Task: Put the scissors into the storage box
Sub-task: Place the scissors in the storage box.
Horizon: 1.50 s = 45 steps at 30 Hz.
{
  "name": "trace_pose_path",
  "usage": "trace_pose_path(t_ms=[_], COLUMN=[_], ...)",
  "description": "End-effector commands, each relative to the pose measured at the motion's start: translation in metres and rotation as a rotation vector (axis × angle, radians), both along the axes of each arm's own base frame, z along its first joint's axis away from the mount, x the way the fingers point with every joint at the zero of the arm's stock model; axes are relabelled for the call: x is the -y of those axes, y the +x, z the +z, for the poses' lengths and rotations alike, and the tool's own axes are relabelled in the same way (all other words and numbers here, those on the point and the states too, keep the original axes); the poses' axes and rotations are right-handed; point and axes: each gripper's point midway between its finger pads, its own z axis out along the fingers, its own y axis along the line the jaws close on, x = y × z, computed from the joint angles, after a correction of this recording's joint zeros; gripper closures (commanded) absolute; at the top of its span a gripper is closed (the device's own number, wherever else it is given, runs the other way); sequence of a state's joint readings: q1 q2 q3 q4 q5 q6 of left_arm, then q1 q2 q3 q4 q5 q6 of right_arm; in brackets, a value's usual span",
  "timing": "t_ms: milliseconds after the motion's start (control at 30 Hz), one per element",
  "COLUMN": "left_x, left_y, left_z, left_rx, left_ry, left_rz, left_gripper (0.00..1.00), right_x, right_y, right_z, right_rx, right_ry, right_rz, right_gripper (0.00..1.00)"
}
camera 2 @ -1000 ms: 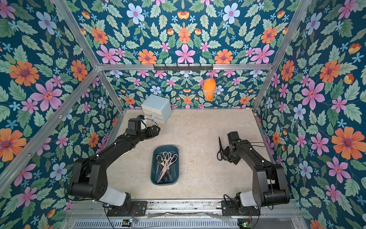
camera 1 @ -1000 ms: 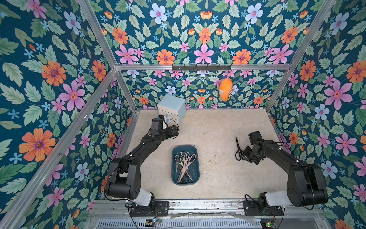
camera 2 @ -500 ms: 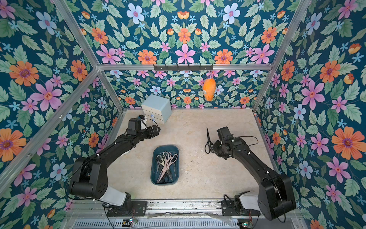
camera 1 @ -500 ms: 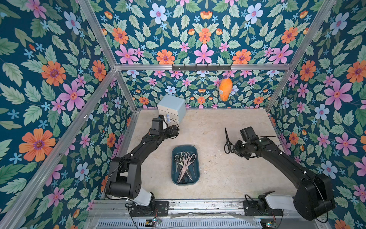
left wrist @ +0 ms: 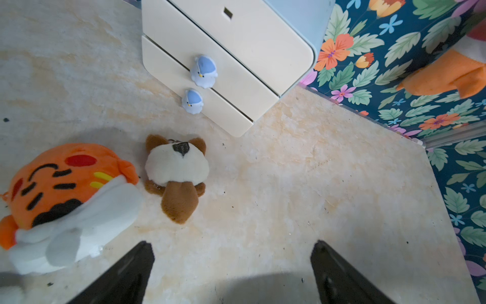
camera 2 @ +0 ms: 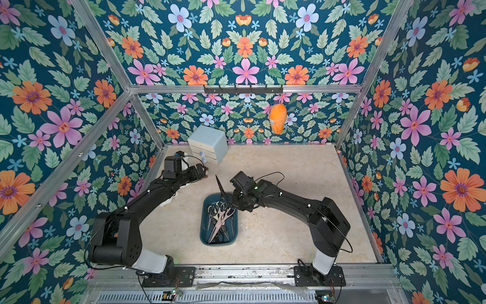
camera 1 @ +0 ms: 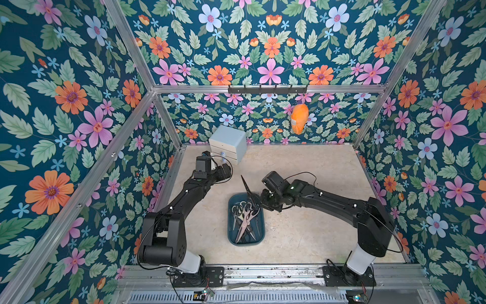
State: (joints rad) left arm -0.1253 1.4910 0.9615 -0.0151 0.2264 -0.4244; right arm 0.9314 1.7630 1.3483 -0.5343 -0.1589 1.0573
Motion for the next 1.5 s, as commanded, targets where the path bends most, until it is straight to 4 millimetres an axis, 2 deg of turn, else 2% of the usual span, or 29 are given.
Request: trace_pose_path(t_ms=[0, 133, 267, 367, 467, 567, 700, 967, 1100, 1167, 1267, 1400, 1467], left_x=[-0.010, -0.018, -0.025, -0.025, -0.026, -0.027, -0.026, -0.026, -0.027, -0.028, -0.028, -0.029, -0.032], left_y=[0.003, 0.003, 0.003, 0.003, 0.003, 0.002, 0.002, 0.002, 0.003, 0.002, 0.002, 0.003, 0.003], left_z=[0.006, 0.009, 0.011, 0.009, 0.008, 0.007, 0.007, 0.008, 0.011, 0.011, 0.012, 0.010, 0.010], left_rx=[0.022, 0.029, 0.034, 0.029, 0.028, 0.028, 0.027, 0.031, 0.039, 0.040, 0.041, 0.044, 0.050], left_ry=[0.000, 0.003, 0.004, -0.002, 0.001, 0.005, -0.001, 0.001, 0.002, 0.004, 0.005, 0.018, 0.043], left_rz=[0.040, 0.068, 0.090, 0.091, 0.095, 0.102, 0.095, 0.096, 0.094, 0.097, 0.097, 0.099, 0.100], left_gripper=[0.01, 0.01, 0.01, 0.01, 0.01, 0.01, 0.01, 0.01, 0.01, 0.01, 0.01, 0.01, 0.01], right_x=[-0.010, -0.017, -0.005, -0.006, -0.009, 0.003, 0.010, -0.002, -0.001, 0.002, 0.006, 0.028, 0.050], right_y=[-0.014, -0.025, -0.055, -0.070, -0.079, -0.087, -0.092, -0.082, -0.076, -0.070, -0.056, -0.029, -0.010], right_z=[-0.005, -0.008, -0.012, -0.016, -0.027, -0.037, -0.040, -0.047, -0.042, -0.034, -0.017, 0.011, 0.025], right_rx=[-0.078, -0.139, -0.223, -0.254, -0.289, -0.325, -0.336, -0.328, -0.291, -0.244, -0.143, -0.004, 0.064], right_ry=[-0.007, 0.012, -0.080, -0.088, -0.087, -0.138, -0.148, -0.172, -0.183, -0.191, -0.207, -0.266, -0.290], right_rz=[0.016, 0.059, 0.176, 0.196, 0.195, 0.190, 0.173, 0.203, 0.202, 0.202, 0.213, 0.240, 0.227], right_gripper=[1.00, 1.00, 1.00, 1.00, 1.00, 1.00, 1.00, 0.99, 0.79, 0.69, 0.61, 0.60, 0.60])
